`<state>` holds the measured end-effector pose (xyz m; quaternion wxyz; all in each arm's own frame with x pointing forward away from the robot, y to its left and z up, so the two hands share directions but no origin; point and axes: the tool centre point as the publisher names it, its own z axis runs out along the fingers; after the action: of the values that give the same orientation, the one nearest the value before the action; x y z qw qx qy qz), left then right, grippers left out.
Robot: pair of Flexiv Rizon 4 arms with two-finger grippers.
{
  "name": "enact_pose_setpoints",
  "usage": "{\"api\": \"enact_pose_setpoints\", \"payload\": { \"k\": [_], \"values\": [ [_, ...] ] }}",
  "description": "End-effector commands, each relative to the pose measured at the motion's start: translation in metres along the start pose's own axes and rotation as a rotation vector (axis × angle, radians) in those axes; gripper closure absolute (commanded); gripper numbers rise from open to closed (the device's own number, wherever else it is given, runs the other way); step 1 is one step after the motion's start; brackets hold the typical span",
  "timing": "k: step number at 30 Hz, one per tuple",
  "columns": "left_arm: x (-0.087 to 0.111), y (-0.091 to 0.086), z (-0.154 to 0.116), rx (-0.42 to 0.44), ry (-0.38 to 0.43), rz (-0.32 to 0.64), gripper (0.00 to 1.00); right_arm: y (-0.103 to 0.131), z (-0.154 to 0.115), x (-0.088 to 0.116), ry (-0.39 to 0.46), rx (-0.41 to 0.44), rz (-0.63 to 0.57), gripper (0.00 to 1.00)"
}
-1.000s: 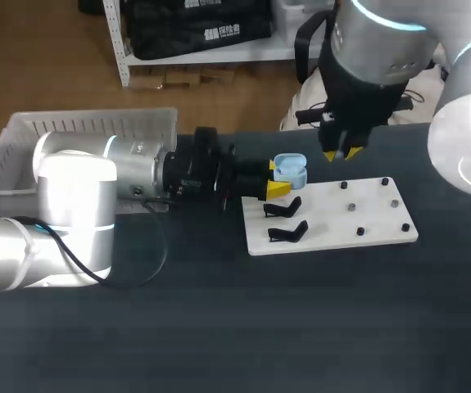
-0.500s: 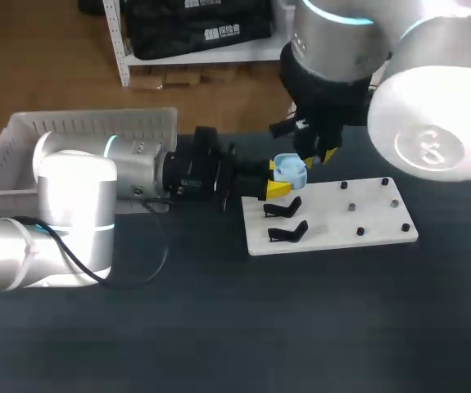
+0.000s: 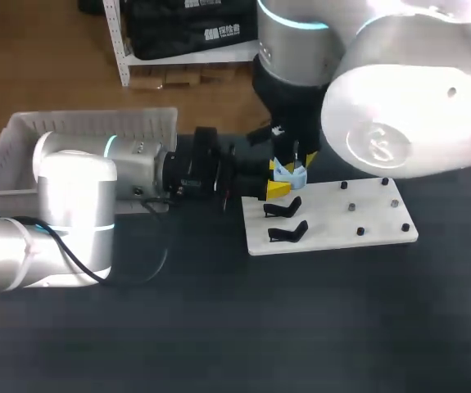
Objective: Pick up each earbud case from the left stands, insert the matching earbuds, close the lid, and place the case in the box.
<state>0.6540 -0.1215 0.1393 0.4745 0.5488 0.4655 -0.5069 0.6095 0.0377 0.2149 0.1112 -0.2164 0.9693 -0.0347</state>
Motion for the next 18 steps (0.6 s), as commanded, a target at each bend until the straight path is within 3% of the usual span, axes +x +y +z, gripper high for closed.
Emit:
{"api": "enact_pose_setpoints", "payload": {
  "k": [1,18],
  "values": [
    [0.001,-0.001,0.0,-0.004,-0.003,0.003,1.0,0.004,0.003,-0.01,0.023,0.01,-0.007,1.0],
    [0.001,-0.001,0.0,-0.004,-0.003,0.003,1.0,0.0,0.016,-0.029,0.082,0.025,0.001,1.0]
  ]
}}
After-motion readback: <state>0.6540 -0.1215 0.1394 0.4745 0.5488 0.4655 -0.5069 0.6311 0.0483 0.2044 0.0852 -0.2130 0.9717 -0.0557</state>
